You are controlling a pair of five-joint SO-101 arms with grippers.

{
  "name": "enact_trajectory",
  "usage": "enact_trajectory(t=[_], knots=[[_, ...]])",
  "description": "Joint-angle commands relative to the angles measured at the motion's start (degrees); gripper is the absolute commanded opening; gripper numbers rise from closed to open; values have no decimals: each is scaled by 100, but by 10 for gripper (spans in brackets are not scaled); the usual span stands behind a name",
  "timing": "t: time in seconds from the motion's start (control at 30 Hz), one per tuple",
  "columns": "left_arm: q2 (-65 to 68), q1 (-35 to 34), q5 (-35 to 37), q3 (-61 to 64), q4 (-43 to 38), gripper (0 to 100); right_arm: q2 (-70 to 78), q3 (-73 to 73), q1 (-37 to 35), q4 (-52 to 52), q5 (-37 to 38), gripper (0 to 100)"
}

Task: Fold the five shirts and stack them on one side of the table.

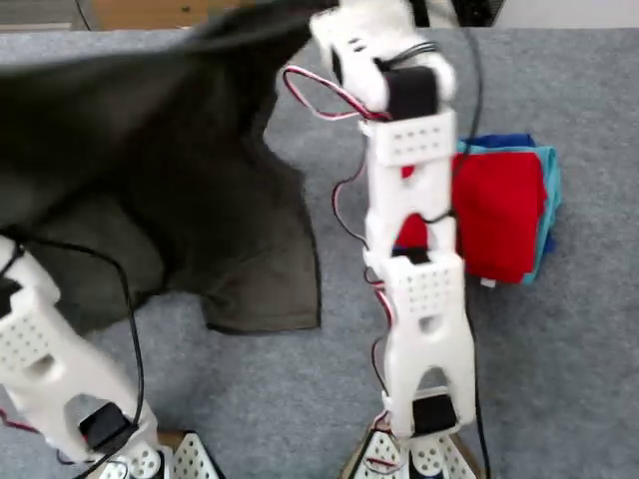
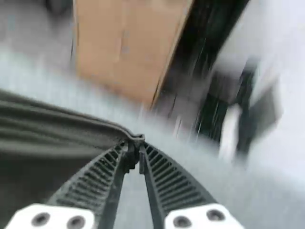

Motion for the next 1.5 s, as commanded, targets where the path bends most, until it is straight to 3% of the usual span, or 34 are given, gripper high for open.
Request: enact_trajectory(t=[0.0,0.13,0.27,0.6,0.77,0.9,1.0,1.17,1.27,1.37,1.47], knots=[[-1112,-167,0,-237,62,19,-1393,-259,92,-844,-62,2],[-2246,-167,-9,-167,62,19,-2466,-224,84,-1591,-44,2],[-3591,-158,-18,712,62,19,-3345,-215,84,-1925,-26,2],[-7565,-97,-299,5407,18,19,-4716,910,75,-1714,-53,2],[-8444,-97,-299,7253,-255,19,-4769,2079,-224,-1837,-18,2],[-8444,-132,-299,8492,-1574,19,-4470,3169,-523,-2356,-9,2],[-8435,-97,-273,9618,-2989,19,-4040,3890,-602,-3182,-9,2],[-8110,-88,-255,11719,-6374,19,-2949,4277,-681,-4501,-18,2],[-7512,-18,-255,12281,-8044,20,-2316,4268,-778,-4976,-18,2],[-6642,220,-273,12185,-8853,19,-1754,4022,-857,-5011,-9,2],[-5807,255,-264,11631,-8941,19,-1314,3582,-857,-5002,-9,2]])
